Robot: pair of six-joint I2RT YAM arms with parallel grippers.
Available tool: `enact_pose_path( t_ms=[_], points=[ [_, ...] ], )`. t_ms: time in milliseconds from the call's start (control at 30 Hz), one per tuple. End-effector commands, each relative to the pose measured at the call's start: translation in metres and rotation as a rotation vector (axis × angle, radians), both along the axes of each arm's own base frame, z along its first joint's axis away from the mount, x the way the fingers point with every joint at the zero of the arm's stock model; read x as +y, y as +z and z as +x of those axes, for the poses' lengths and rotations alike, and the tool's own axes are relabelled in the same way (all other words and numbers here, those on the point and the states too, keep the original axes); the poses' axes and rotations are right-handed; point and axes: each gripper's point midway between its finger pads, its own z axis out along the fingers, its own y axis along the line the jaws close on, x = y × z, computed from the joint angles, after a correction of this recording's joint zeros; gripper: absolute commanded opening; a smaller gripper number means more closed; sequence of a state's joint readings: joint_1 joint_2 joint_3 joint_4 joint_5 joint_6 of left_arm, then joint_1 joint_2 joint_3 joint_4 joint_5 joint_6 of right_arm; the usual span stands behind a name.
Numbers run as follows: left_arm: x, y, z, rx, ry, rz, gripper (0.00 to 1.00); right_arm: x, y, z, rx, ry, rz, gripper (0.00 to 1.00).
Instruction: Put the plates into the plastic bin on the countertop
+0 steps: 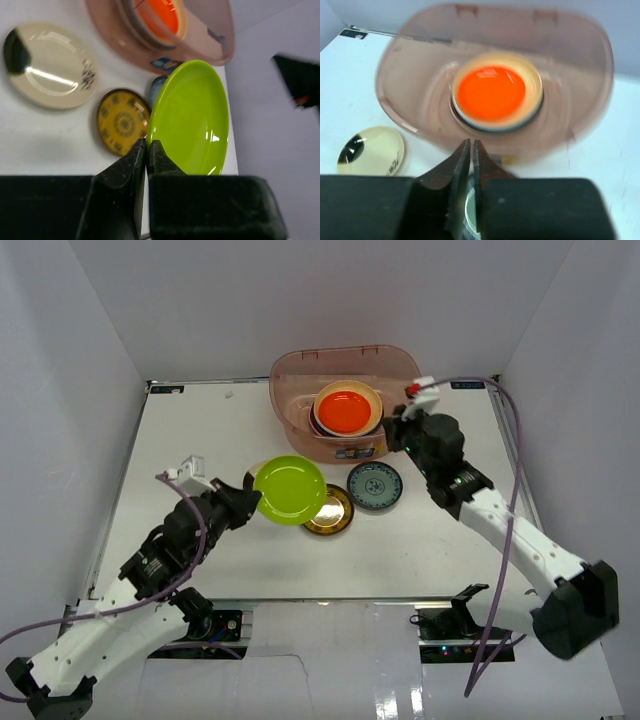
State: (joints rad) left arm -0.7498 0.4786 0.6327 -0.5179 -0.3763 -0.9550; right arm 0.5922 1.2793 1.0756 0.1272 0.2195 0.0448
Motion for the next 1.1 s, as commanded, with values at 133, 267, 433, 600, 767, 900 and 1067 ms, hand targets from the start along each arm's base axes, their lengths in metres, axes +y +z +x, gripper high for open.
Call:
enact_pose_path(
  t_ms=[133, 267, 433, 600, 767, 900, 1067],
  points=[
    [-0.078, 0.123, 0.085, -0.316, -0.095, 0.081, 0.0, -0.051, -0.101, -0.078, 0.245, -0.067, 0.377, 0.08],
    [-0.122, 0.144, 0.141, -0.371, -0.105, 0.116, 0.0, -0.065, -0.143, -0.105, 0.304, -0.095, 0.416, 0.08],
    [-0.165, 0.129, 0.233, -0.342, -0.108, 0.164, 0.0, -0.064, -0.182, -0.131, 0.404, -0.067, 0.454, 0.13],
    [-0.181, 0.094, 0.307, -0.295, -0.097, 0.199, 0.0, -0.065, -0.2, -0.143, 0.452, -0.056, 0.446, 0.16],
    [-0.196, 0.078, 0.358, -0.286, -0.088, 0.22, 0.0, -0.073, -0.2, -0.143, 0.437, -0.087, 0.422, 0.27],
    [-0.193, 0.026, 0.39, -0.214, -0.069, 0.253, 0.0, -0.081, -0.223, -0.142, 0.507, -0.15, 0.381, 0.71],
    [-0.179, 0.011, 0.393, -0.185, -0.056, 0.231, 0.24, -0.072, -0.23, -0.132, 0.581, -0.141, 0.407, 0.76]
  ],
)
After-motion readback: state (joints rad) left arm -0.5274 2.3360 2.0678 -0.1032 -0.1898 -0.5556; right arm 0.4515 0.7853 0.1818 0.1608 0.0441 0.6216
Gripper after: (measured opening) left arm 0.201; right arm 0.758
